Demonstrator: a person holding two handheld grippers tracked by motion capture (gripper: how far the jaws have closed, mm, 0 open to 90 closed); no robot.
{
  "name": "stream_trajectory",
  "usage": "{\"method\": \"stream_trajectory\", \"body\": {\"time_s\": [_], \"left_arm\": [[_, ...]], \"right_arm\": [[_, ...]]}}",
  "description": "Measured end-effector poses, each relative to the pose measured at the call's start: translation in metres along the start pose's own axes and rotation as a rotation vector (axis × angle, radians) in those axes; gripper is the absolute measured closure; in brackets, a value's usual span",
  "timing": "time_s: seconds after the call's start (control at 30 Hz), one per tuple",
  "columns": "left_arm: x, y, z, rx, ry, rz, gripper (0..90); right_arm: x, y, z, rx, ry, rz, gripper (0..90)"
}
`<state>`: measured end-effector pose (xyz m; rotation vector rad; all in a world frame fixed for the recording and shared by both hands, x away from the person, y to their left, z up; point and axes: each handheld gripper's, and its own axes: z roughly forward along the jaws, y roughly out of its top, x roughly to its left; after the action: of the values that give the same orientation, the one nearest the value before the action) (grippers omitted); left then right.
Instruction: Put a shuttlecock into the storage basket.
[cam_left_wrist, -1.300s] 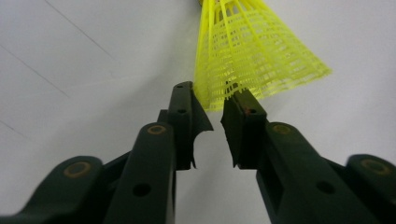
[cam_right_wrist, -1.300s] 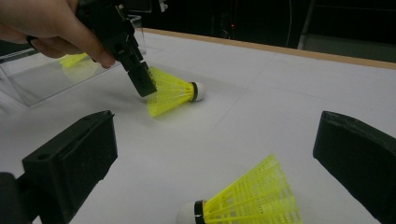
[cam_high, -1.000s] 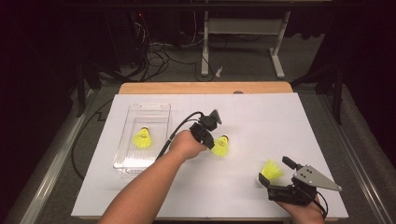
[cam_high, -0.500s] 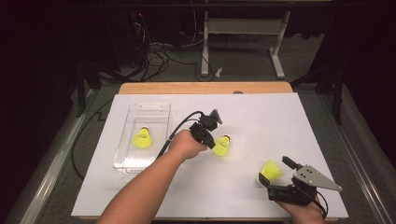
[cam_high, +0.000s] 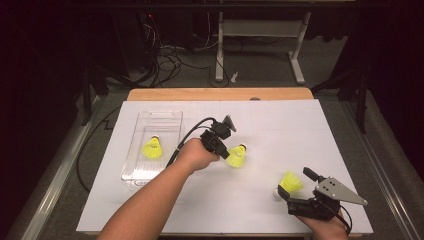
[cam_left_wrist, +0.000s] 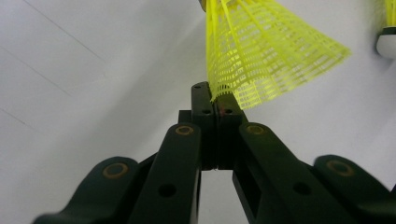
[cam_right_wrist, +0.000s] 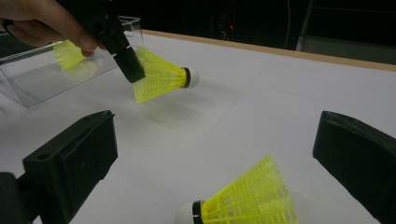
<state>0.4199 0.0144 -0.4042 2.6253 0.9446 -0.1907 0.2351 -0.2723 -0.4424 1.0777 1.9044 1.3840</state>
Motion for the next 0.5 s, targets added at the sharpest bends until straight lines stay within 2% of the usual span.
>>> {"method": "stream_trajectory", "body": {"time_s": [0.2,0.27,0.5], "left_arm": [[-0.002,-0.007,-0.008,-0.002,-0.003,0.006,89.9],[-0.002,-0.009,-0.012,-0.013,-0.022,0.009,89.9],[-0.005,-0.020,-0.030,-0.027,-0.020,0.025,89.9]], "right_arm": [[0.000,0.000,0.000,0.000,-0.001,0.000,0.5],[0.000,-0.001,0.000,0.001,-0.001,0.002,0.5],[0.002,-0.001,0.001,0.005,0.001,-0.002,0.5]]}}
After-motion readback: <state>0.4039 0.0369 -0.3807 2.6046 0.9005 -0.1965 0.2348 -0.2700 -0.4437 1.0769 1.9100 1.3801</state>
